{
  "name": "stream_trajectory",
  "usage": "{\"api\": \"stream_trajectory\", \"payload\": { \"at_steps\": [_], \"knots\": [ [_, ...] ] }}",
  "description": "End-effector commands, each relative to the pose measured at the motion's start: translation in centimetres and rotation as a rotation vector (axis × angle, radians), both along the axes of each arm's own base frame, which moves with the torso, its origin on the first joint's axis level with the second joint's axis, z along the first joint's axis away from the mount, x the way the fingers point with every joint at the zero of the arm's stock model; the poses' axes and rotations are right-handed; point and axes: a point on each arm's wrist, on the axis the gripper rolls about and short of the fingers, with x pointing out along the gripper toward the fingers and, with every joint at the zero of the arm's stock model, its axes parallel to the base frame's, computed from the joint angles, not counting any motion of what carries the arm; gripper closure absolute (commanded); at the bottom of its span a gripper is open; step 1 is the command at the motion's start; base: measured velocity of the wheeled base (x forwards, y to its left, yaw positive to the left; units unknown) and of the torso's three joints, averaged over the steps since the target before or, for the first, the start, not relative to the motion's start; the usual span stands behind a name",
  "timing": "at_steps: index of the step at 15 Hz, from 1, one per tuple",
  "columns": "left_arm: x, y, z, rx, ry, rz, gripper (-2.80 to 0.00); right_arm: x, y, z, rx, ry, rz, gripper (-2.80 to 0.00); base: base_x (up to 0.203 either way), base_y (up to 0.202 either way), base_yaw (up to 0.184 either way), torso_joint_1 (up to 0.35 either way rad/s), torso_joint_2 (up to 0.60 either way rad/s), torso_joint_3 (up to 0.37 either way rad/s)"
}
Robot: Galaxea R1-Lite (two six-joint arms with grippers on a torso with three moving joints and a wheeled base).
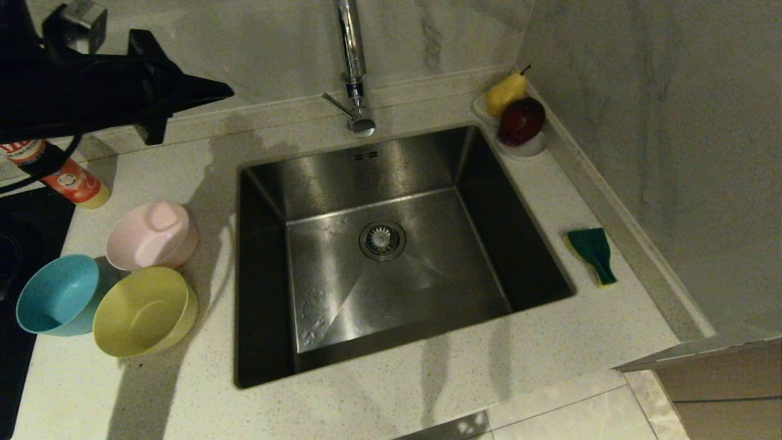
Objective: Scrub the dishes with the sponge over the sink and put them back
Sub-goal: Turn on the faucet
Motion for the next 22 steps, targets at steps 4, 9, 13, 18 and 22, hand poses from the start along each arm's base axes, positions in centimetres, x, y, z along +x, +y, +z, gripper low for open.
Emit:
{"api": "stream_trajectory", "payload": {
  "at_steps": [4,9,13,18,22],
  "knots": [
    [6.8,-0.4,-2.8,-0.138,-0.062,-0.024,0.0,0.0,0.0,0.0,0.001,0.0,-0.001,0.0,0.0,0.0,0.0,0.0,0.0,0.0],
    [8.7,-2.1,-3.8,-0.162,-0.134,-0.072,0.0,0.0,0.0,0.0,0.0,0.0,-0.001,0.0,0.0,0.0,0.0,0.0,0.0,0.0],
    [9.8,-4.1,-4.2,-0.17,-0.165,-0.116,0.0,0.0,0.0,0.0,0.0,0.0,-0.001,0.0,0.0,0.0,0.0,0.0,0.0,0.0],
    [11.1,-5.6,-5.3,-0.176,-0.18,-0.128,0.0,0.0,0.0,0.0,0.001,0.0,-0.001,0.0,0.0,0.0,0.0,0.0,0.0,0.0],
    [11.5,-6.0,-5.6,-0.175,-0.179,-0.131,0.0,0.0,0.0,0.0,0.0,0.0,-0.001,0.0,0.0,0.0,0.0,0.0,0.0,0.0]
  ]
}}
